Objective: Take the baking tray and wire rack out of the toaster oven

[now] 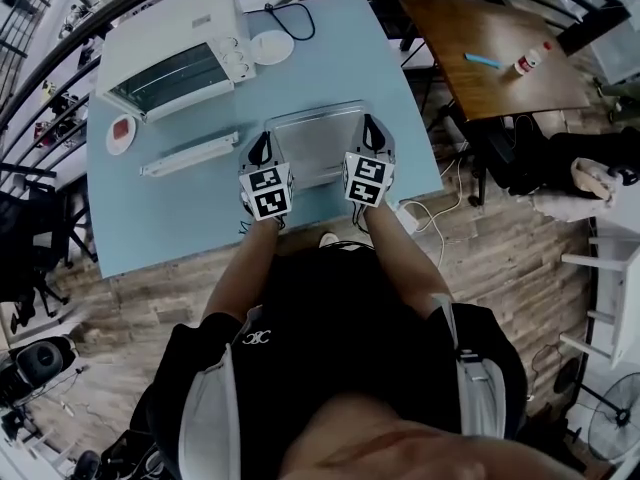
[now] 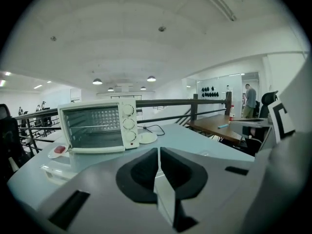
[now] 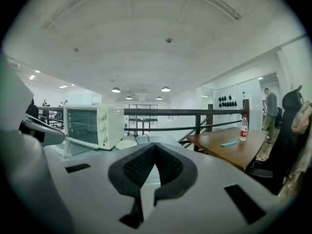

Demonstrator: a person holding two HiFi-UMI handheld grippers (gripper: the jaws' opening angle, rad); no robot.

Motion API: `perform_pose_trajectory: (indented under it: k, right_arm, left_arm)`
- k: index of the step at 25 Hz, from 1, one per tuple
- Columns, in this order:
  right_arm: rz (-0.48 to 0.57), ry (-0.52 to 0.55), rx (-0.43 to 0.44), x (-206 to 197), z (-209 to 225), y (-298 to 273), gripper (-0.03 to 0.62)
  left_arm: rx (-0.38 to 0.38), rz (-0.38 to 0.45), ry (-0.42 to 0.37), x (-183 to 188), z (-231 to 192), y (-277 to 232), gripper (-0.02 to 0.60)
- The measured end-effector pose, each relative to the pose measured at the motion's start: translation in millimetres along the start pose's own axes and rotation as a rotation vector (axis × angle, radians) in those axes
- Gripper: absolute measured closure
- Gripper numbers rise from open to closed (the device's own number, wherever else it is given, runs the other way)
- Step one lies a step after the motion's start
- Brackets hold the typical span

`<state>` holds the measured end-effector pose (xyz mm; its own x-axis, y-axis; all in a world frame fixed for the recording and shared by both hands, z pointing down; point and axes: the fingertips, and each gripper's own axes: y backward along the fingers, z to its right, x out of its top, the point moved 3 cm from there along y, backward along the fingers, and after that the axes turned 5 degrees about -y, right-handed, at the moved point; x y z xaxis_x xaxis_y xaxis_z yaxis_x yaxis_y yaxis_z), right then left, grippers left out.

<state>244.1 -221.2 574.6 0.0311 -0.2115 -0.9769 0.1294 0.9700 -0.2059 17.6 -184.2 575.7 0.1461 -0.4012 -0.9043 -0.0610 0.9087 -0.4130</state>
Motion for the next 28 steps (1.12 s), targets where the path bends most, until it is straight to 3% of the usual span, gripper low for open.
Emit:
perform_pose_trajectory:
  k: [5,11,19,28]
  right_arm:
    - [0.084,-0.014,0.063,40.7,-25.3,1.1,0.594]
    - [0.112,-0.027,0.134,62.4,-65.1,-6.0,0.594]
    - [0.129,-0.041,0.262,75.1,-159.3,-15.0,0.594]
    - [0.125,-0.065,0.350,80.9,-261.4,-28.0,0.594]
  left_arm:
    - [0.027,0.077,-0.019,29.9,-19.4,9.2,0.555]
    - [0.107,0.114,0.005,49.4,-61.2,26.5,0.554]
    - [0.219,0.116,0.036,46.8,-147.2,56.7,0.554]
    - [0.270,0.144,0.054,40.8,-246.0,86.9,0.554]
